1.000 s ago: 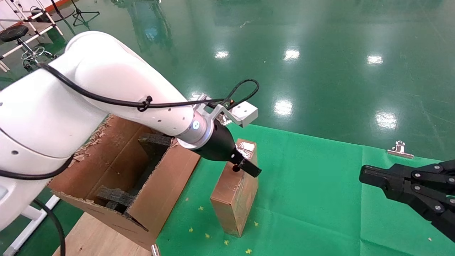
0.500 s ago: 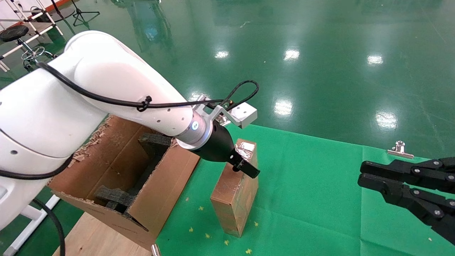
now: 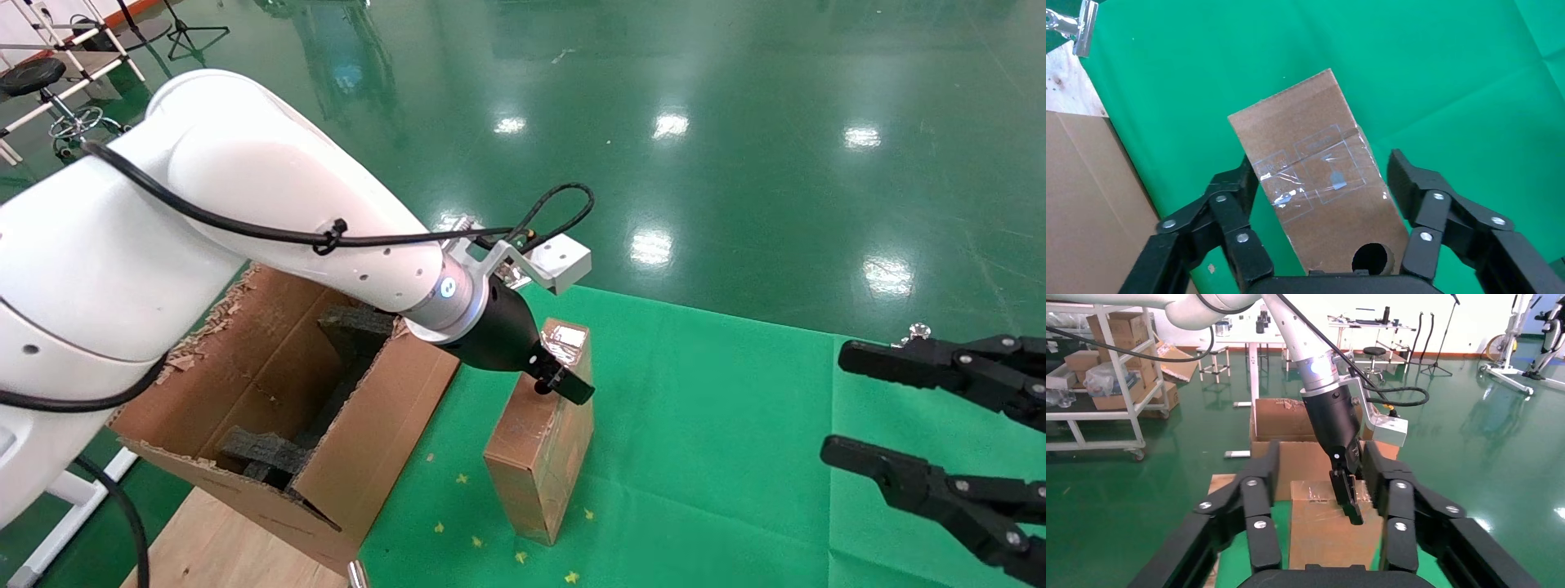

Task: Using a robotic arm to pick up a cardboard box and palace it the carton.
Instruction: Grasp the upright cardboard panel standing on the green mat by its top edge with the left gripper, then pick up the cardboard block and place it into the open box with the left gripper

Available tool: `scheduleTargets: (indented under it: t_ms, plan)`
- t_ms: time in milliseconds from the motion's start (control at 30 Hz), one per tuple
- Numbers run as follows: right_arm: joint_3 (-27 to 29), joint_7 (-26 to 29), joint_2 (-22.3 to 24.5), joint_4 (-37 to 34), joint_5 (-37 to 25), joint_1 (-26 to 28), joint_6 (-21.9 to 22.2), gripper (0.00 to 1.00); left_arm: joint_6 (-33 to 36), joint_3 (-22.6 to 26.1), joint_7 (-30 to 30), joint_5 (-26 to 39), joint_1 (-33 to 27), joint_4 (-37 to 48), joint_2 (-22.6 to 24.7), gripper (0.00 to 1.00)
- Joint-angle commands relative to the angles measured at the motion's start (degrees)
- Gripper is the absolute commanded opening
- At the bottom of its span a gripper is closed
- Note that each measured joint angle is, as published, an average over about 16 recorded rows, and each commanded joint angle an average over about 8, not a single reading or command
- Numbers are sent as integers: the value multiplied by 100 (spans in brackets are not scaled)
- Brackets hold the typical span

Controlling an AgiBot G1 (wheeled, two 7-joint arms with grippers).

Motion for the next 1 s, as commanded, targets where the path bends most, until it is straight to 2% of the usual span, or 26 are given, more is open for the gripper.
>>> scheduleTargets:
  t_ms: [33,300,467,633,833,1000]
  plan:
    - [0,0,0,0,0,0,0,100,0,-2,-2,-2,0,1,-1,0]
    - [0,0,0,0,0,0,0,100,-13,-10,24,-2,-14,55,5,0]
    - [0,0,0,0,0,0,0,100,-66,-73,279,-21,-125,129,-124,0]
    - [0,0,0,-1,0,0,0,100,-137,-276,801,-257,-320,124,-511,0]
    - [-1,0,0,-1,0,0,0,100,-124,-756,1570,-1001,-669,295,-1166,0]
    - [-1,0,0,-1,0,0,0,100,126,-1122,2332,-1576,-1133,796,-1593,0]
